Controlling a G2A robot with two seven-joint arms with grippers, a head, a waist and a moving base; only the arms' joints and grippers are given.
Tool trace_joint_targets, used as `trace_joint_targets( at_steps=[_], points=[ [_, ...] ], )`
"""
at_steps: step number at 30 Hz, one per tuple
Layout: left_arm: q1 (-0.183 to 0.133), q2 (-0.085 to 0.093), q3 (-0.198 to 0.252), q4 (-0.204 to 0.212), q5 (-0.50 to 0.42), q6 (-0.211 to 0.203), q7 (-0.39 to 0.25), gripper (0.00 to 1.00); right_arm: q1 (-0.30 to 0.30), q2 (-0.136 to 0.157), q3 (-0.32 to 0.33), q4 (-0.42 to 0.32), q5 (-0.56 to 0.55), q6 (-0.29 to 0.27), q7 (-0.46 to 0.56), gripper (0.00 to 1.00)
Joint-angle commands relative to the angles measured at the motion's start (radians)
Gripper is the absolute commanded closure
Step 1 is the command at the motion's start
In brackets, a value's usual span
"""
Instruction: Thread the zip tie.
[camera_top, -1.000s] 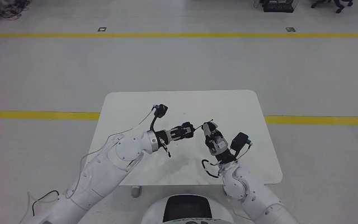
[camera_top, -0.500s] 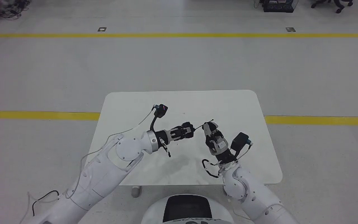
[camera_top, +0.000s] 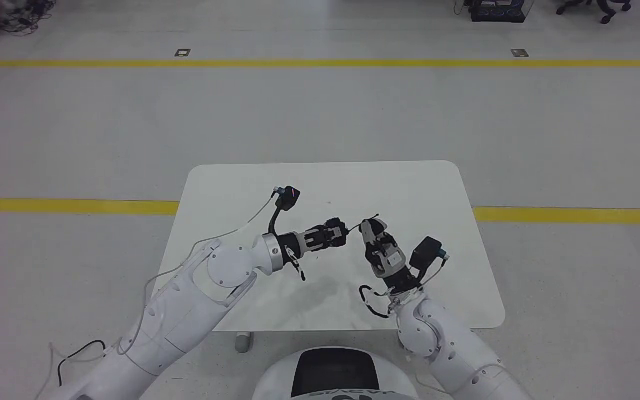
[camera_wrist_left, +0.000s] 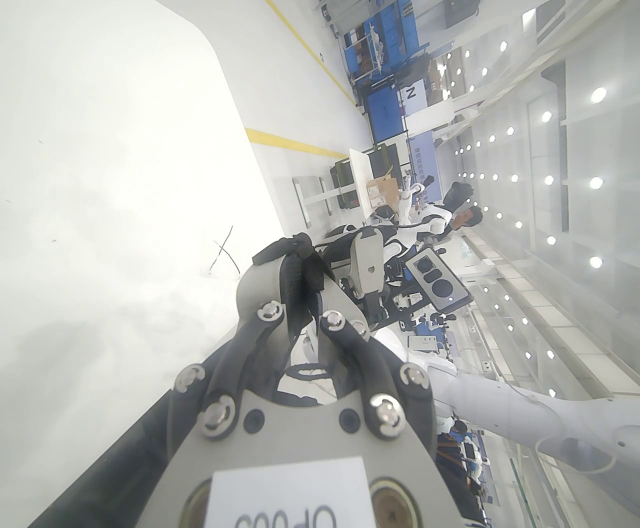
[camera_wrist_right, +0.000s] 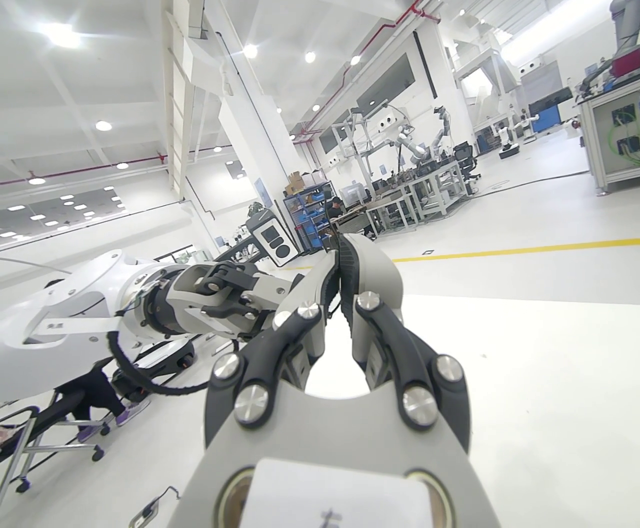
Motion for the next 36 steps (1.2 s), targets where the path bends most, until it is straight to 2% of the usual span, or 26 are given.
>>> trace_joint_targets(
  at_steps=[1,10,23,36],
  points=[
    [0.0,0.0,0.0,0.0,0.0,0.0,0.0,1.0,0.003,-0.001,-0.004,0.003,0.002,0.0,0.0,1.0],
    [0.0,0.0,0.0,0.0,0.0,0.0,0.0,1.0,0.011,-0.003,-0.025,0.002,0.006,0.0,-0.011,1.0],
    [0.0,0.0,0.0,0.0,0.0,0.0,0.0,1.0,0.01,0.011,-0.042,-0.019,0.021,0.0,-0.022,1.0],
    [0.0,0.0,0.0,0.0,0.0,0.0,0.0,1.0,0.027,0.021,-0.058,0.011,0.072,0.0,-0.023,1.0]
  ],
)
